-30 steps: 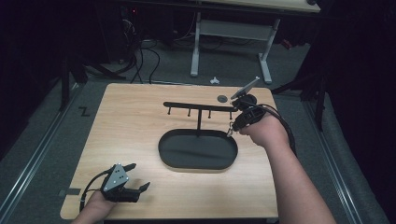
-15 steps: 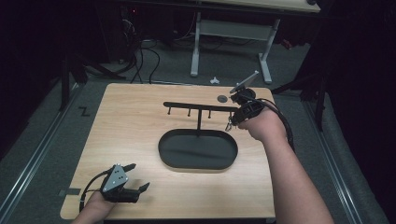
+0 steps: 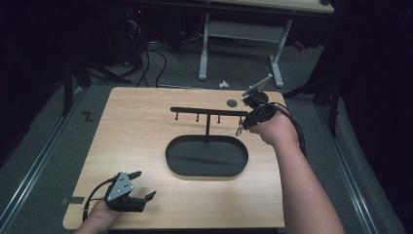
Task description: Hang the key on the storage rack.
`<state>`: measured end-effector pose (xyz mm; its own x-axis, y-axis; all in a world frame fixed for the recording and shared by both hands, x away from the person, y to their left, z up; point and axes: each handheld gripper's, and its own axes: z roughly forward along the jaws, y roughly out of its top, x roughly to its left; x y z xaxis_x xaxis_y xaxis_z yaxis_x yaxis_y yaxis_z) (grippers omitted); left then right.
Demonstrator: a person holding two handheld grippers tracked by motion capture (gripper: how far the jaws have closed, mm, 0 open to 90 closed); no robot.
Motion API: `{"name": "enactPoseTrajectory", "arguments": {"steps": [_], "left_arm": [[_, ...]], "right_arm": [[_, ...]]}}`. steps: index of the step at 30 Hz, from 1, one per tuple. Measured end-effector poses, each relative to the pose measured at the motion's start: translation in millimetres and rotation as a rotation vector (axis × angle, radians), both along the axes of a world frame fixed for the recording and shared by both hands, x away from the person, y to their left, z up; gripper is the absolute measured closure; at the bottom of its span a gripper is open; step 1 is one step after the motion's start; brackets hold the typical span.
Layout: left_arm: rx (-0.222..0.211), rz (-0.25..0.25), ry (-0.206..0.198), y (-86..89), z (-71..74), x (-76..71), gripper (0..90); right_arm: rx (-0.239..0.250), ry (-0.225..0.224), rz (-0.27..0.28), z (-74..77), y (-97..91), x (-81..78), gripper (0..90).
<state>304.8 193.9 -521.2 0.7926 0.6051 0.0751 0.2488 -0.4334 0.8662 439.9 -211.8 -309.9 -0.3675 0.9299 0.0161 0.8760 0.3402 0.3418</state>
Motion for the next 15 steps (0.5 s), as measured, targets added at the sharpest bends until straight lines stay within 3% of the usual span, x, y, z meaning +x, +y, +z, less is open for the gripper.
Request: {"name": "enactPoseTrajectory", "arguments": {"steps": [6, 15], "left_arm": [[0.003, -0.001, 0.001, 0.0, 0.1, 0.1, 15.2], [0.005, -0.002, 0.000, -0.3, 0.0, -0.1, 15.2]], "right_arm": [[-0.013, -0.014, -0.024, -1.4, -3.3, 0.1, 79.8], [-0.003, -0.031, -0.025, 0.6, -5.2, -2.7, 79.2]]}}
